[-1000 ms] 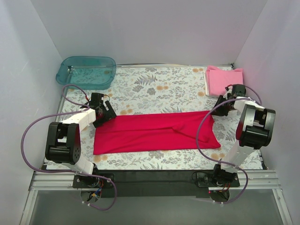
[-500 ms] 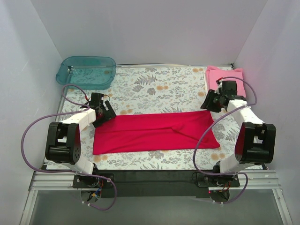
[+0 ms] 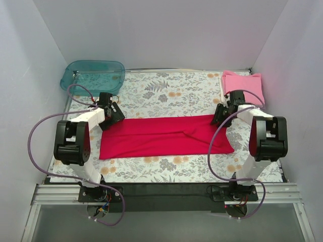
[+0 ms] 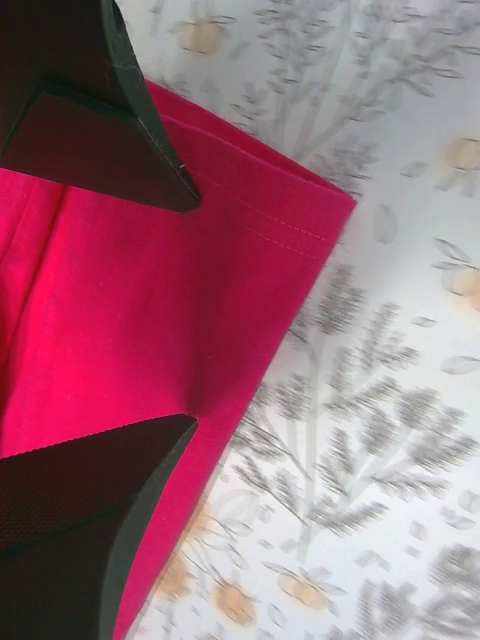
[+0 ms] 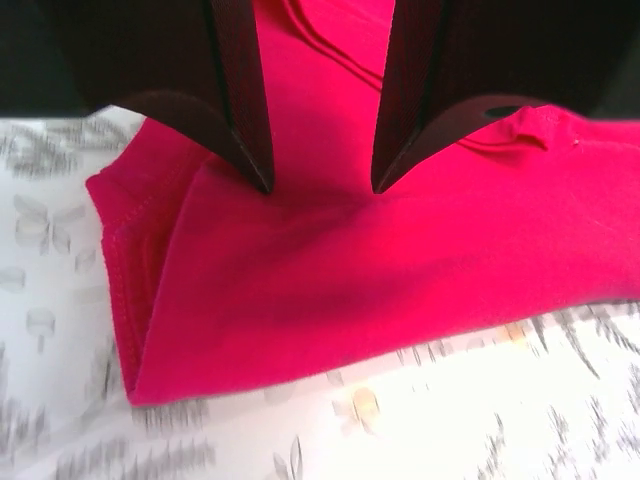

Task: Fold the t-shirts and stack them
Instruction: Fold the tshirt

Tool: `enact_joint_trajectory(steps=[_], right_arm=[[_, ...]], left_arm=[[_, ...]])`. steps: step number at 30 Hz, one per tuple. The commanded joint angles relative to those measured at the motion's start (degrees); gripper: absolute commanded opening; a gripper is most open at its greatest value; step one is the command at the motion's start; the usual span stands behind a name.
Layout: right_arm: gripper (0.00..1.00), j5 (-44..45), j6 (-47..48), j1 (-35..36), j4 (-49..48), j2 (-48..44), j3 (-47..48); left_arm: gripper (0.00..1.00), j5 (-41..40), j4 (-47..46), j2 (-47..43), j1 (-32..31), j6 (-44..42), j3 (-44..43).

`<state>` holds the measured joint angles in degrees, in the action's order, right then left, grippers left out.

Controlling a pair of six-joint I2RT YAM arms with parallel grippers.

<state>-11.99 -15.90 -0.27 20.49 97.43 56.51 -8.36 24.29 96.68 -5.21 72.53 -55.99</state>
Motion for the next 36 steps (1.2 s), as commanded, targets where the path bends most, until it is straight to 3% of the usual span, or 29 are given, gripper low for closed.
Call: enact_joint_trajectory(steps=[1,6,10,17,24,29,36], right_arm=[[0.44,4.7,1.7,-0.1,-3.7,7.3,6.0],[0.45,3.1,3.1,0.1,-1.8,11.4,14.8],[0.45,1.9,5.3,2.5,0.1,7.2,16.2],[0.46,1.0,5.6,3.9,1.2,-3.9,9.0],[0.45,1.6,4.3,0.9,3.6,-13.1,-0.1],[0.45,-1.5,4.0,-3.6,3.5,-16.3,-5.4],[0.45,-4.4,3.9,-6.6,3.4,-18.9,-8.5]], left_arm=[[0.77,-0.5,-0.7,7.1,1.5,1.4,-2.2],[0.79,-1.1,1.4,10.1,1.8,1.0,-10.0],[0.82,-0.9,2.9,4.7,1.8,-0.1,-10.1],[0.84,0.6,3.7,-9.7,-2.2,-5.2,-6.7],[0.83,11.0,0.0,-15.0,-10.4,-10.2,-5.8],[0.81,17.9,-6.9,-12.2,-19.2,-11.9,-6.7],[0.76,19.2,-13.3,0.0,-30.9,-15.1,-15.2]])
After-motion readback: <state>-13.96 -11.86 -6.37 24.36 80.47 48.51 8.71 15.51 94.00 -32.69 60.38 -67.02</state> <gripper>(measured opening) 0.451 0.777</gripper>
